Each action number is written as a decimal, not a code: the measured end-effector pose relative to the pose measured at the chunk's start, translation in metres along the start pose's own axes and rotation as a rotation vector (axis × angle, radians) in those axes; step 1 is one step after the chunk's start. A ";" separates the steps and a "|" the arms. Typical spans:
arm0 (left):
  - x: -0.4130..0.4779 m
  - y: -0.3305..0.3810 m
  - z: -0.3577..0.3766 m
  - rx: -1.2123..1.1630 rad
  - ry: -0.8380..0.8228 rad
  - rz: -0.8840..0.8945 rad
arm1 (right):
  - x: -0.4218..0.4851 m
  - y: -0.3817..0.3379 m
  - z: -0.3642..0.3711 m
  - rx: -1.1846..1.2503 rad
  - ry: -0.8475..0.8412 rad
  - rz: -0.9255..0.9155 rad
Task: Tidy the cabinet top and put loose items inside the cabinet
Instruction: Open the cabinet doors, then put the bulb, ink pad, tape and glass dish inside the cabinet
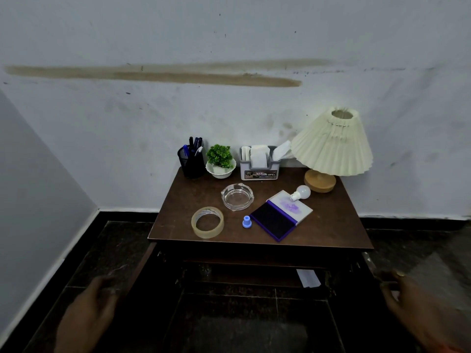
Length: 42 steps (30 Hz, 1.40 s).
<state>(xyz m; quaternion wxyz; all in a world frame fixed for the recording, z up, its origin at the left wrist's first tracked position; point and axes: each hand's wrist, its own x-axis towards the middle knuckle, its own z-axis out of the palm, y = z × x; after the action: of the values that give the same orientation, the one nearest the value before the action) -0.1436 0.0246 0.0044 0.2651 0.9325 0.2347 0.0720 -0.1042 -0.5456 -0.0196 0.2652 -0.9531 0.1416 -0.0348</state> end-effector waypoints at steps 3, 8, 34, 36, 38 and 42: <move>-0.011 0.029 0.016 -0.118 -0.012 0.096 | 0.007 -0.005 0.014 -0.004 -0.008 -0.045; -0.012 0.041 0.078 -0.228 -0.165 0.163 | 0.019 -0.034 0.028 0.026 0.037 -0.143; 0.013 0.197 0.163 -0.711 -0.293 0.138 | 0.055 -0.189 0.105 0.478 -0.099 -0.312; 0.019 0.202 0.162 -0.726 -0.318 0.140 | 0.055 -0.202 0.110 0.509 -0.138 -0.300; 0.026 0.206 0.163 -0.743 -0.351 0.149 | 0.056 -0.213 0.115 0.512 -0.160 -0.300; 0.039 0.212 0.169 -0.752 -0.405 0.141 | 0.058 -0.225 0.126 0.462 -0.204 -0.300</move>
<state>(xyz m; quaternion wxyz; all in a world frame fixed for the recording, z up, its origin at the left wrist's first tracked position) 0.0195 -0.1933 -0.0263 0.6214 0.7801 0.0709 -0.0142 0.0261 -0.3154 -0.0119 0.4801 -0.8763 -0.0398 -0.0090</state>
